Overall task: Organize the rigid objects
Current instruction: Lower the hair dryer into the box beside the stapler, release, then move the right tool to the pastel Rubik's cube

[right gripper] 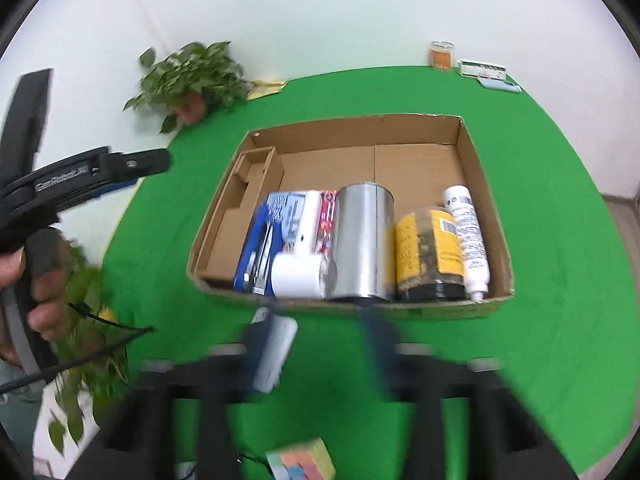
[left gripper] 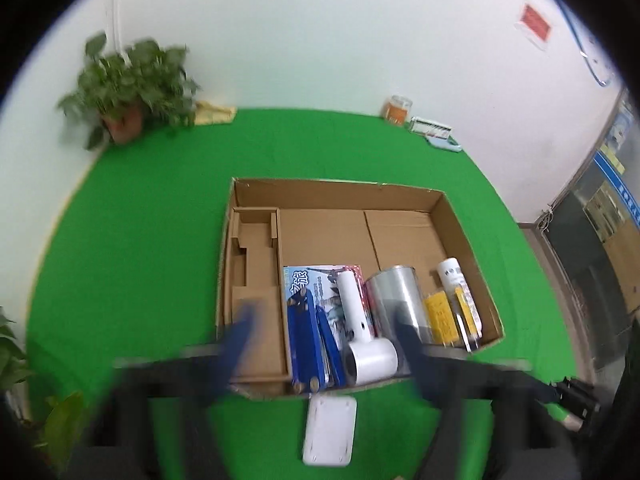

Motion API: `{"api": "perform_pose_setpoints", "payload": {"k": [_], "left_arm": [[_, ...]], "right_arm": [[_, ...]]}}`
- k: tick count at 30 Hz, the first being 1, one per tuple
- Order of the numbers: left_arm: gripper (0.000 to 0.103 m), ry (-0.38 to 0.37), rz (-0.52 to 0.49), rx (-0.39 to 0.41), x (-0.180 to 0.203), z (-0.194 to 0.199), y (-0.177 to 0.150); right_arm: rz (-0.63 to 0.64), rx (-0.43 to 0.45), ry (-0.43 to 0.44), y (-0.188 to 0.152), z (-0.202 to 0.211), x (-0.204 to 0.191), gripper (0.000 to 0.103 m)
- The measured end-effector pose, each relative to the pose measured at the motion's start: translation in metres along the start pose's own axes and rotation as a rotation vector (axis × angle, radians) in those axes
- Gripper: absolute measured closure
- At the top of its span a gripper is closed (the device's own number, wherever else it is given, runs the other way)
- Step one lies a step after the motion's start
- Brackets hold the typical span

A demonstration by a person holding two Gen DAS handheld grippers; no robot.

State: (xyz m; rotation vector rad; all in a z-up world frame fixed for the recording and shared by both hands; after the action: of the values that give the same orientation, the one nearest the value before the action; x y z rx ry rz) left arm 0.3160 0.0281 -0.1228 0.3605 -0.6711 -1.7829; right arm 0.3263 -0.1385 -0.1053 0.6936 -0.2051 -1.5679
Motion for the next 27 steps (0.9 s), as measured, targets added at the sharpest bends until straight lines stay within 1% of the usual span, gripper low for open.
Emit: {"api": "perform_pose_setpoints", "payload": {"k": [1, 2, 3, 4, 5, 6, 7, 8, 9, 10, 11, 14, 15, 18, 19, 20, 22, 25, 27], "left_arm": [[0.097, 0.005, 0.02, -0.023, 0.0, 0.008, -0.009], [0.099, 0.0, 0.06, -0.021, -0.001, 0.017, -0.016], [0.099, -0.02, 0.087, 0.0, 0.002, 0.029, -0.022], [0.099, -0.04, 0.096, 0.021, 0.004, 0.038, -0.028], [0.091, -0.062, 0.104, 0.043, 0.007, 0.048, -0.034], [0.057, -0.076, 0.113, 0.056, 0.011, 0.058, -0.043], [0.033, -0.063, 0.122, 0.053, 0.014, 0.065, -0.053], [0.009, -0.034, 0.129, 0.053, 0.018, 0.069, -0.061], [0.008, -0.012, 0.131, 0.072, 0.021, 0.074, -0.071], [0.008, -0.022, 0.126, 0.074, 0.025, 0.077, -0.081], [0.008, -0.044, 0.126, 0.051, 0.03, 0.077, -0.092], [0.008, -0.107, 0.181, -0.093, 0.038, 0.06, -0.13], [0.008, -0.139, 0.203, -0.16, 0.042, 0.05, -0.148], [0.009, -0.226, 0.249, -0.296, 0.054, 0.026, -0.184], [0.009, -0.25, 0.273, -0.351, 0.058, 0.017, -0.198], [0.009, -0.274, 0.293, -0.389, 0.062, 0.011, -0.209], [0.01, -0.341, 0.349, -0.453, 0.067, -0.004, -0.227], [0.012, -0.403, 0.423, -0.535, 0.074, -0.025, -0.247], [0.021, -0.421, 0.458, -0.596, 0.076, -0.042, -0.259]], "right_arm": [[-0.001, 0.018, 0.011, -0.003, 0.009, 0.003, 0.076], [-0.006, 0.042, 0.029, -0.008, 0.018, 0.006, 0.074], [-0.014, 0.058, 0.048, -0.013, 0.027, 0.008, 0.053], [-0.024, 0.067, 0.059, -0.019, 0.035, 0.012, 0.034], [-0.033, 0.08, 0.063, -0.025, 0.041, 0.016, 0.001], [-0.04, 0.114, 0.07, -0.032, 0.052, 0.018, 0.001], [-0.054, 0.144, 0.094, -0.04, 0.062, 0.017, 0.001], [-0.057, 0.145, 0.126, -0.048, 0.067, 0.018, 0.001], [-0.061, 0.119, 0.16, -0.061, 0.068, 0.021, 0.001], [-0.063, 0.101, 0.173, -0.068, 0.069, 0.021, 0.001], [-0.063, 0.084, 0.185, -0.078, 0.071, 0.024, 0.001], [-0.058, 0.011, 0.227, -0.113, 0.064, 0.028, 0.001], [-0.059, -0.049, 0.248, -0.13, 0.055, 0.029, 0.001], [-0.058, -0.225, 0.305, -0.175, 0.028, 0.021, 0.001], [-0.048, -0.271, 0.311, -0.19, 0.02, 0.019, 0.002], [-0.04, -0.302, 0.318, -0.202, 0.015, 0.016, 0.002], [-0.039, -0.333, 0.32, -0.215, 0.01, 0.014, 0.002], [-0.02, -0.354, 0.298, -0.225, 0.006, 0.015, 0.003], [0.01, -0.378, 0.269, -0.225, 0.001, 0.016, 0.006]]}}
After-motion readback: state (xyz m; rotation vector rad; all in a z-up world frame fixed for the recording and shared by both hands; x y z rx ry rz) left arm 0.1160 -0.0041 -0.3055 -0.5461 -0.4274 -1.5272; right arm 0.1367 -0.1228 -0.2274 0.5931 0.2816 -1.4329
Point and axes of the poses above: each gripper's, at about its wrist camera, not at the fingertips, and z roughly against the way its jaws point, x to its right, y to its top, the point moved 8 cm from there along -z, roughly the way its jaws point, and after that the axes turned 8 degrees about y, right-handed, at the moved point
